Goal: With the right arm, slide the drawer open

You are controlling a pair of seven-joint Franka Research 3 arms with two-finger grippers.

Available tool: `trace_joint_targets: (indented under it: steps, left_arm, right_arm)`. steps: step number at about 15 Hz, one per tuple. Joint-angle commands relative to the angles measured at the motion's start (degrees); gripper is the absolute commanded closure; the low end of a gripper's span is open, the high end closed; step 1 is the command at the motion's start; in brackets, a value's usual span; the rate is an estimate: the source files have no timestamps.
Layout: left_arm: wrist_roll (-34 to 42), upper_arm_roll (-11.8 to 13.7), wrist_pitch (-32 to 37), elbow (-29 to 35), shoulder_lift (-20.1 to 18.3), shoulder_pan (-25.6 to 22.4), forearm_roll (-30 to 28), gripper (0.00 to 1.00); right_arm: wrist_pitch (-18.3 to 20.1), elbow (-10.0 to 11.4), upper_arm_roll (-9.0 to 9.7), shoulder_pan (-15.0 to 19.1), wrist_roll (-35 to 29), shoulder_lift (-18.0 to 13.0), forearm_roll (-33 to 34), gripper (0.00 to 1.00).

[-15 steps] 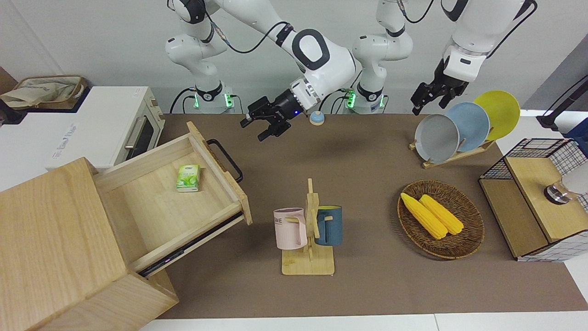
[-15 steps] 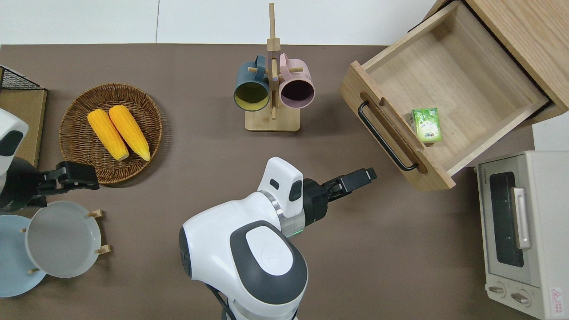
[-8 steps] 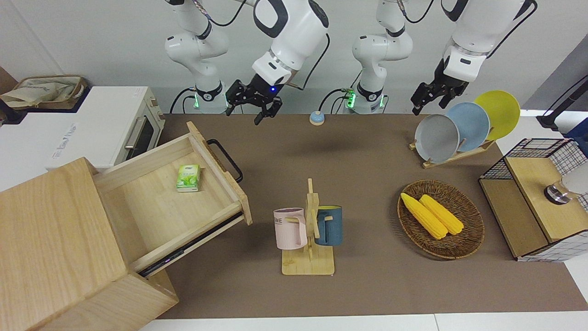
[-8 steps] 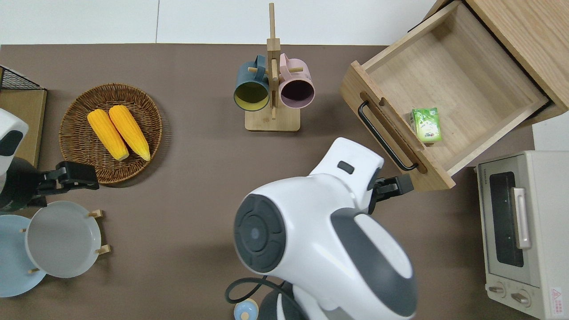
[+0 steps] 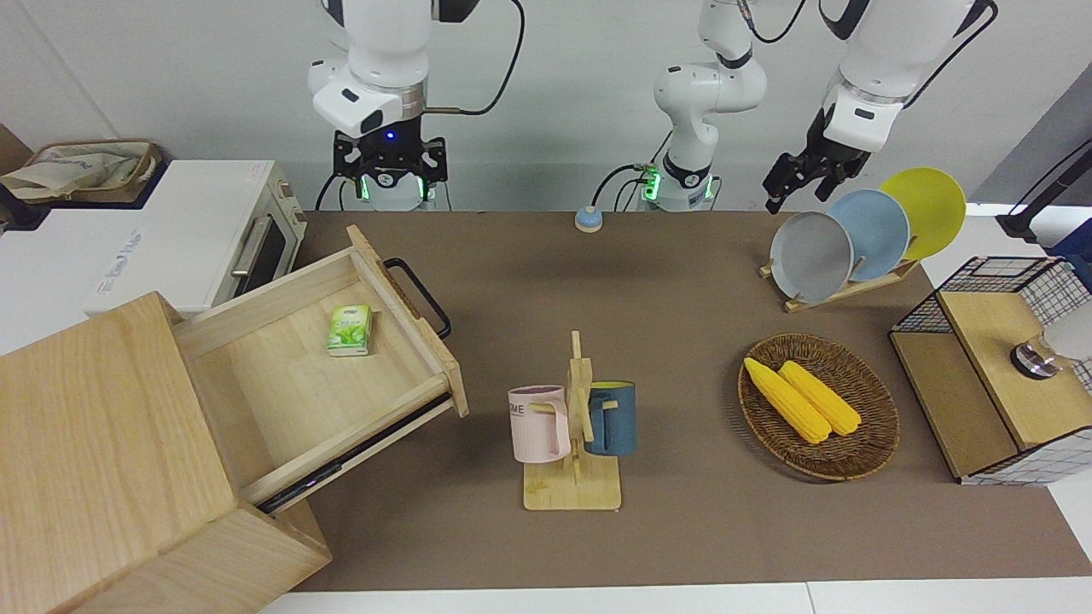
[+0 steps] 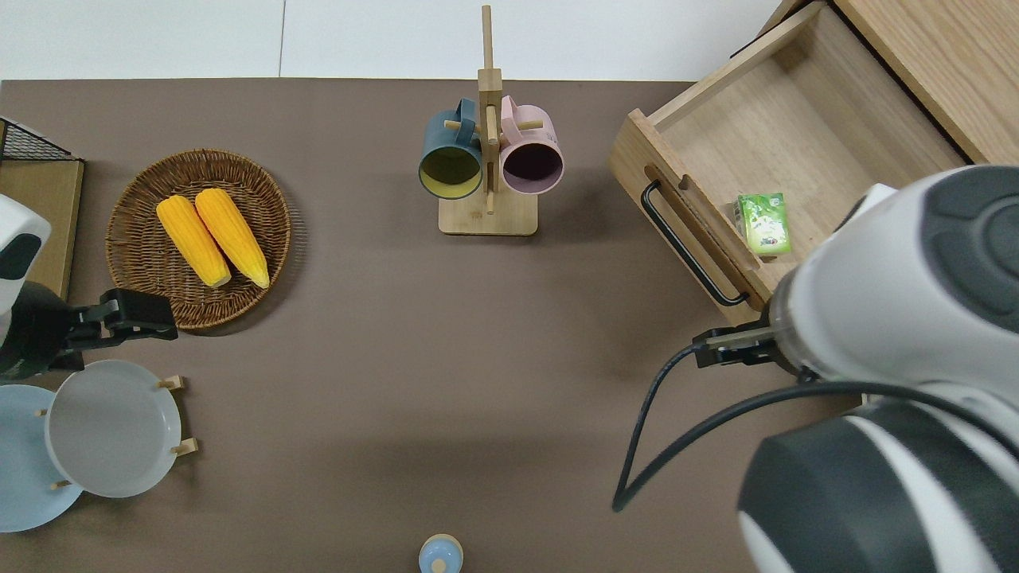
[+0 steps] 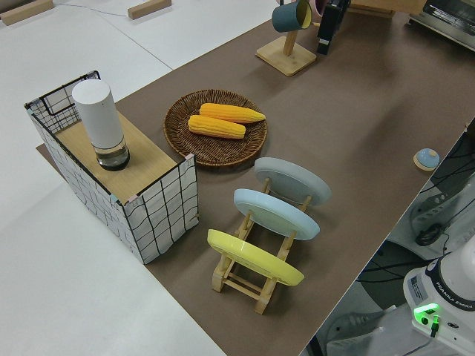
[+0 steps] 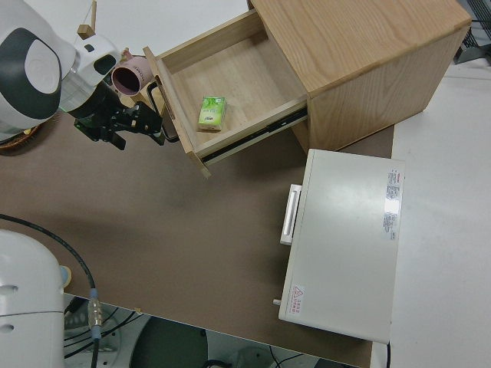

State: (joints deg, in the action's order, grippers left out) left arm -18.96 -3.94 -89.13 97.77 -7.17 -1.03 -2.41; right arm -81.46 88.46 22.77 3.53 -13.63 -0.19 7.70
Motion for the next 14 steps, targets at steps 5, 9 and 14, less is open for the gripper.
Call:
trace_joint_targets:
  steps: [5, 9, 14]
  left_arm:
    - [0.5, 0.3, 1.0, -0.2, -0.5, 0.1, -0.1, 0.01]
    - [0.5, 0.3, 0.9, -0.2, -0.5, 0.1, -0.1, 0.01]
    - [0.5, 0.3, 0.9, -0.2, -0.5, 0.1, -0.1, 0.01]
  right_arm:
    - [-1.3, 1.1, -4.57, 6.6, 8.8, -1.7, -10.4, 0.009]
    - [-1.4, 0.8, -11.85, 1.8, 8.9, -1.0, -10.7, 0.009]
    - [-2.8, 0.8, -21.52, -6.5, 8.7, 0.5, -10.5, 0.009]
